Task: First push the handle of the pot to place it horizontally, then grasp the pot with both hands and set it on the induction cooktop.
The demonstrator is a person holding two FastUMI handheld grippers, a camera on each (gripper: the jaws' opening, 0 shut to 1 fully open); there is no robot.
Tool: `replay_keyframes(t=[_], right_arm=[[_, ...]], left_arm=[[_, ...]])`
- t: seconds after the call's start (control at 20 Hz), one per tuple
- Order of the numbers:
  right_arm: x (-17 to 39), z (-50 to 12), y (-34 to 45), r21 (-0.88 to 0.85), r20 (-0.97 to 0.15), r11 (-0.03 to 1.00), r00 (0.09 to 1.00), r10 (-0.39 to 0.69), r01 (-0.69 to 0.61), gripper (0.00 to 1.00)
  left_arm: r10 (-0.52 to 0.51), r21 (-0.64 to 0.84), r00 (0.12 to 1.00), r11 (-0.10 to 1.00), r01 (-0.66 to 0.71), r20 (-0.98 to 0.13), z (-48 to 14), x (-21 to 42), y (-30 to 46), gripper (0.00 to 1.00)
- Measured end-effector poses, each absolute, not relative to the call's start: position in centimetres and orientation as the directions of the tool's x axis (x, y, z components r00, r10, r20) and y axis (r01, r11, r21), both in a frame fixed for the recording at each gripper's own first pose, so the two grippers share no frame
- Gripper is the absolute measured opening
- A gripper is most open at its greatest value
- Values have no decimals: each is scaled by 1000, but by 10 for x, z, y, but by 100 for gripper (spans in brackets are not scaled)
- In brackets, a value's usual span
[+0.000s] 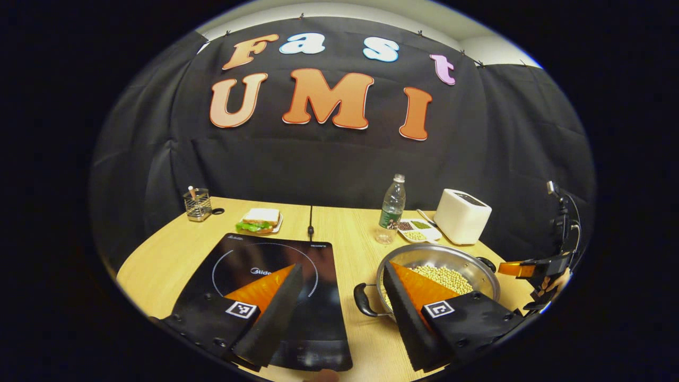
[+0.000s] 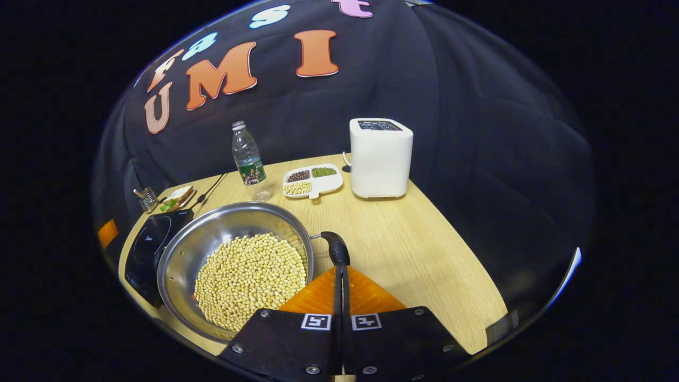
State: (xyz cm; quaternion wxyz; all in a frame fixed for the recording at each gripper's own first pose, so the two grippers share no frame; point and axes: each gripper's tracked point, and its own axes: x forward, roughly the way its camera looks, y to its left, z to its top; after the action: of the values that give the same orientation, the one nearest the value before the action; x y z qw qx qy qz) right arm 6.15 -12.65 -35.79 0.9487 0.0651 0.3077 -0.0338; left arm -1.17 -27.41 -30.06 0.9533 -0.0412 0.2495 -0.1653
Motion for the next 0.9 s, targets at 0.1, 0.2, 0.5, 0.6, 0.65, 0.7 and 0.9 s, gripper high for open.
replay_keyframes(t=[0.1, 0.2, 0.5, 0.6, 0.65, 0.7, 0.9], right_arm=[[63, -348, -127, 102, -558, 991, 830, -20, 92, 8], [67, -343, -126, 91, -529, 993, 849, -15, 74, 28], [84, -351, -120, 64, -514, 997, 858, -2, 41, 79], [89, -357, -117, 83, -523, 996, 853, 9, 41, 87], [91, -361, -117, 85, -525, 996, 851, 9, 42, 88], [93, -363, -118, 83, -528, 996, 849, 8, 42, 88], [100, -377, -118, 87, -547, 995, 837, 11, 44, 89]], left_arm=[[-338, -141, 811, 941, 309, -478, -315, -13, -286, 98], [-347, -142, 793, 936, 321, -501, -328, -14, -299, 99], [-338, -138, 776, 939, 315, -532, -359, -6, -322, 99], [-339, -145, 765, 939, 312, -548, -369, -4, -331, 99], [-334, -143, 762, 941, 308, -555, -373, -3, -333, 98], [-327, -139, 761, 943, 303, -560, -377, 0, -335, 99], [-324, -160, 734, 945, 286, -597, -396, 5, -341, 99]])
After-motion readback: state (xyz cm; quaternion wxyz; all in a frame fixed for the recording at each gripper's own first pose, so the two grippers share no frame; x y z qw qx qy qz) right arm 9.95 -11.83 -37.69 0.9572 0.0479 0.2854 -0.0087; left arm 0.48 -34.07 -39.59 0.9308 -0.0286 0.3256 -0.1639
